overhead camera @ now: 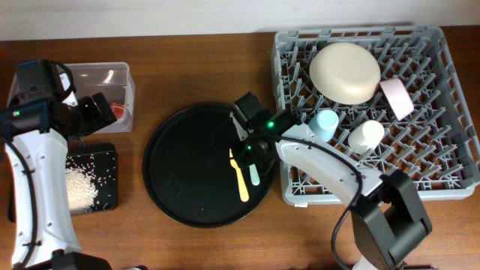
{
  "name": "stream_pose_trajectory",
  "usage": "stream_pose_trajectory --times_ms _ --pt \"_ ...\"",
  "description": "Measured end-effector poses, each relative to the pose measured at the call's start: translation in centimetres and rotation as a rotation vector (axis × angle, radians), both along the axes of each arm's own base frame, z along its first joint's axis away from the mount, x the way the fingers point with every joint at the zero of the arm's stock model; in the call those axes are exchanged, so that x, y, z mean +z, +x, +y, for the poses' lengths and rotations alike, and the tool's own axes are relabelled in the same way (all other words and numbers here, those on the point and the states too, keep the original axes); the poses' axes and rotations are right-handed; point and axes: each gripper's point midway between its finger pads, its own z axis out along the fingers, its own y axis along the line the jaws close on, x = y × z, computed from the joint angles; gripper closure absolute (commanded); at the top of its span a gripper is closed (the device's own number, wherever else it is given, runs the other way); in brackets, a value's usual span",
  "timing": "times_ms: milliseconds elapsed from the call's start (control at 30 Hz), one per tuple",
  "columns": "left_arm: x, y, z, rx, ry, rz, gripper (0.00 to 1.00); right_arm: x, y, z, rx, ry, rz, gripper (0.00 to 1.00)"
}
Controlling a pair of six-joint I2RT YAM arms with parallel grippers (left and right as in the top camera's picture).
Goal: Sort waste into correct bins and load items into the dishwasher rack
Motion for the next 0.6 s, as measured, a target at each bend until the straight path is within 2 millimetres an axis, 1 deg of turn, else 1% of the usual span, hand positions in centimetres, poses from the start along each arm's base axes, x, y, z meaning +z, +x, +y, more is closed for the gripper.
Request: stream_pose_trajectory --times_ms 67,133,200,267,300,333,367,400,467,533,567,600 --pt "0.0 0.0 0.0 0.0 0.0 0.0 0.0 -2.0 0.0 -0.7 -0.018 -0.027 -0.011 0.51" --pt "0.0 0.0 0.0 0.0 0.0 0.0 0.01 -3.2 0.5 -1.1 -0.035 -0.045 -0.046 0.51" --pt "0.0 0.0 0.0 0.0 0.0 0.0 0.01 -3.8 1.0 -1.7 -0.051 -0.07 -0.08 0.51" --pt "0.0 0.0 0.0 0.0 0.0 0.0 0.01 -3.9 1.5 -1.7 -0.058 -0.071 -0.108 0.51" --pt "0.0 0.0 0.0 0.0 0.0 0.0 0.01 -3.9 1.8 -1.7 -0.06 -0.069 -0.121 0.46" --pt "0.0 0.0 0.0 0.0 0.0 0.0 0.01 -4.0 1.9 -1.6 -0.061 -0.065 -0.128 0.36" --pt "0.0 0.0 0.0 0.0 0.0 0.0 0.01 -4.2 1.9 -1.7 -0.057 -0.069 -0.132 0.14" --pt "0.0 0.0 0.0 0.0 0.0 0.0 0.01 -4.6 1.9 -1.8 -0.061 -0.074 -0.132 0.02" --pt "0.0 0.0 0.0 0.0 0.0 0.0 0.01 -5.8 1.7 -2.0 -0.053 -0.097 -0.113 0.02" --pt "0.0 0.0 0.0 0.0 0.0 0.0 0.01 -6.2 1.6 -2.2 -0.052 -0.104 -0.106 0.01" --pt "0.0 0.0 0.0 0.0 0.0 0.0 0.01 -6.2 1.7 -2.2 -0.052 -0.103 -0.108 0.07" --pt "0.0 0.0 0.0 0.0 0.0 0.0 0.01 -6.2 1.8 -2.2 -0.053 -0.101 -0.112 0.25"
